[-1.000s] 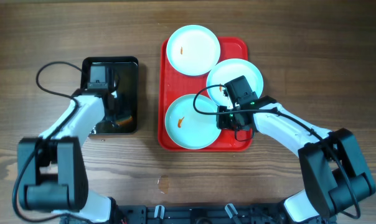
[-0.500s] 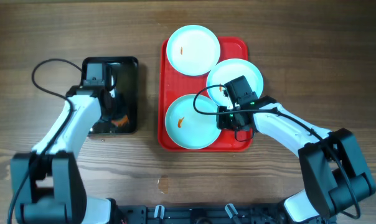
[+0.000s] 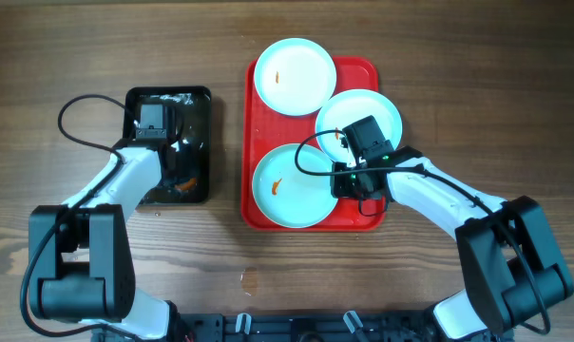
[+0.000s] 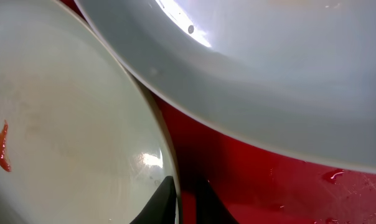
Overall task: Clean dirty plates on tray and stack at the side
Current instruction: 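Scrub the lower-left white plate with the sponge in the left gripper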
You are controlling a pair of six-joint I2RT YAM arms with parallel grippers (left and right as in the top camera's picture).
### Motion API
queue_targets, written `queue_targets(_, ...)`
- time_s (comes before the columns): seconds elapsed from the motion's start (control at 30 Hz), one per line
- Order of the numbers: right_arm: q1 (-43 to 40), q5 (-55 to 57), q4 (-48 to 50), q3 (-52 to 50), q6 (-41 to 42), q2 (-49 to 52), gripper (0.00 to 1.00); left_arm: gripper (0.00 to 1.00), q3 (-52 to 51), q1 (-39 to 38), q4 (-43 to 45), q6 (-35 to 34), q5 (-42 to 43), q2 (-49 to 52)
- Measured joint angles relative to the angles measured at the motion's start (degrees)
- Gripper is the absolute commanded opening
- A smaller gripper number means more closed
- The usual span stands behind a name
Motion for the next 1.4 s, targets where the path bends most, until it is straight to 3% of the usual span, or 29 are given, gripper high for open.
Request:
queue_targets(0.37,0.0,-0.2,0.2,0.0,-2.9,0.0,0.13,0.04,5.9,-0.4,-13.7,0.0,0.3,-6.3)
queue_targets(0.53,0.0,-0.2,0.7,0.0,-2.9,0.0,0.13,0.04,8.1,-3.7,-14.7,-0.5,6.4,-13.7)
queue_targets(0.77,0.0,-0.2,0.7,0.0,-2.8,0.0,0.13,0.04,8.1,-13.7,-11.9,-6.2,14.2,-14.0)
queue_targets(1.13,0.0,-0.4,0.5,0.0,-2.8,0.0,0.13,0.04,8.2,-31.6,-0.9,-20.6,17.0,0.4)
queue_targets(1.4,0.0,-0.4,0.2,0.0,-2.6,0.0,0.11,0.04,9.3,-32.9,1.2,-26.2,20.4,8.5)
